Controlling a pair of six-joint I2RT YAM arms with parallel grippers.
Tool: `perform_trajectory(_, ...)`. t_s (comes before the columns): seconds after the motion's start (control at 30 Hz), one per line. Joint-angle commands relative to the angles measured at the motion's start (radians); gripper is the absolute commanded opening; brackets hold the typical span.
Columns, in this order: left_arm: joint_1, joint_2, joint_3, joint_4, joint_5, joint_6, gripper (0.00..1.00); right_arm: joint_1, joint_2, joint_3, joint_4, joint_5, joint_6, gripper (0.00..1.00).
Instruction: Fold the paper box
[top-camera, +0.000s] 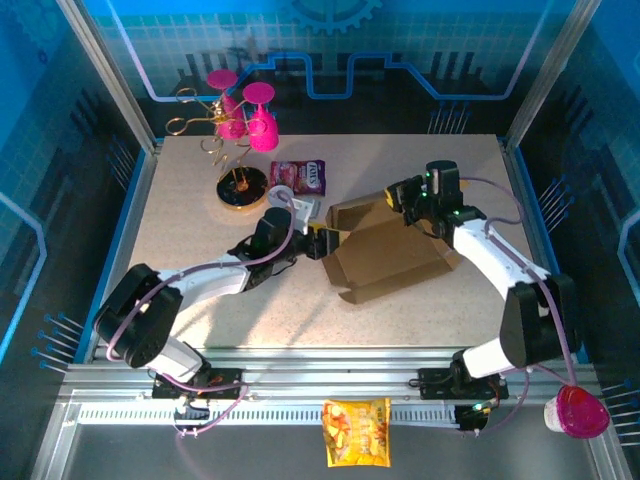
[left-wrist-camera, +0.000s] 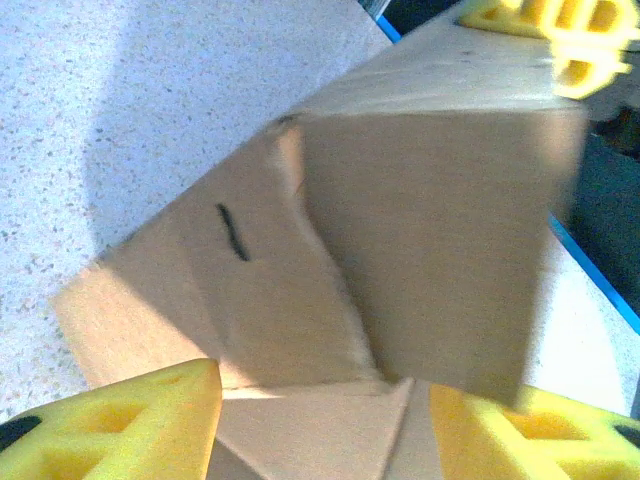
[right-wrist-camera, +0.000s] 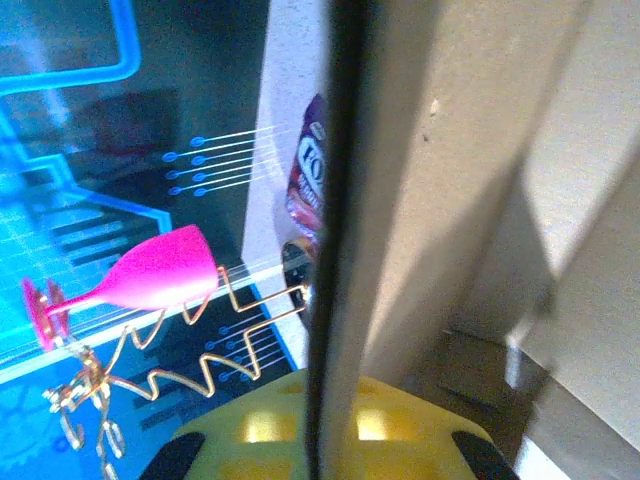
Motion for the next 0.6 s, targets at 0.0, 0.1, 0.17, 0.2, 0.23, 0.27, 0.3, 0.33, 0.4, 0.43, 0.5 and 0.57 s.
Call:
perform_trajectory(0.0,0.007,-0.056,0.0,-0.066,0.055,0.035,0.58,0.001,0.098,0.075,0.019,0.016,-0.03,0.0)
perform_trajectory(0.1,0.019,-0.06,-0.001,-0.106,0.047,0.047,0.58,0.001,0.184,0.122,0.07,-0.002,-0.043,0.0)
perform_trajectory(0.17,0.042,-0.061,-0.013,-0.09,0.041,0.041,0.58,0.002,0.219,0.134,0.093,-0.015,-0.045,0.0)
perform_trajectory(0.2,0.056,-0.061,-0.018,-0.082,0.041,0.033,0.58,0.001,0.23,0.133,0.104,-0.018,-0.047,0.0)
perform_trajectory(0.23,0.069,-0.058,-0.02,-0.076,0.042,0.028,0.58,0.001,0.236,0.128,0.119,-0.02,-0.051,0.0)
perform_trajectory(0.27,0.078,-0.056,-0.019,-0.073,0.042,0.027,0.58,0.001,0.24,0.121,0.132,-0.024,-0.054,0.0)
perform_trajectory(0.3,0.087,-0.051,-0.018,-0.069,0.042,0.025,0.58,0.001,0.242,0.115,0.144,-0.027,-0.058,0.0)
perform_trajectory(0.33,0.095,-0.045,-0.015,-0.066,0.047,0.025,0.57,-0.001,0.242,0.105,0.166,-0.032,-0.061,0.0)
perform_trajectory(0.4,0.106,-0.042,-0.009,-0.066,0.046,0.026,0.57,-0.002,0.242,0.094,0.181,-0.041,-0.068,0.0)
perform_trajectory(0.43,0.112,-0.044,-0.01,-0.061,0.046,0.022,0.57,-0.005,0.239,0.087,0.189,-0.045,-0.07,0.0)
perform_trajectory(0.5,0.123,-0.054,-0.012,-0.054,0.046,0.019,0.57,-0.012,0.236,0.074,0.211,-0.054,-0.074,0.0)
perform_trajectory(0.57,0.133,-0.065,-0.015,-0.055,0.045,0.018,0.57,-0.02,0.232,0.059,0.24,-0.066,-0.077,0.0)
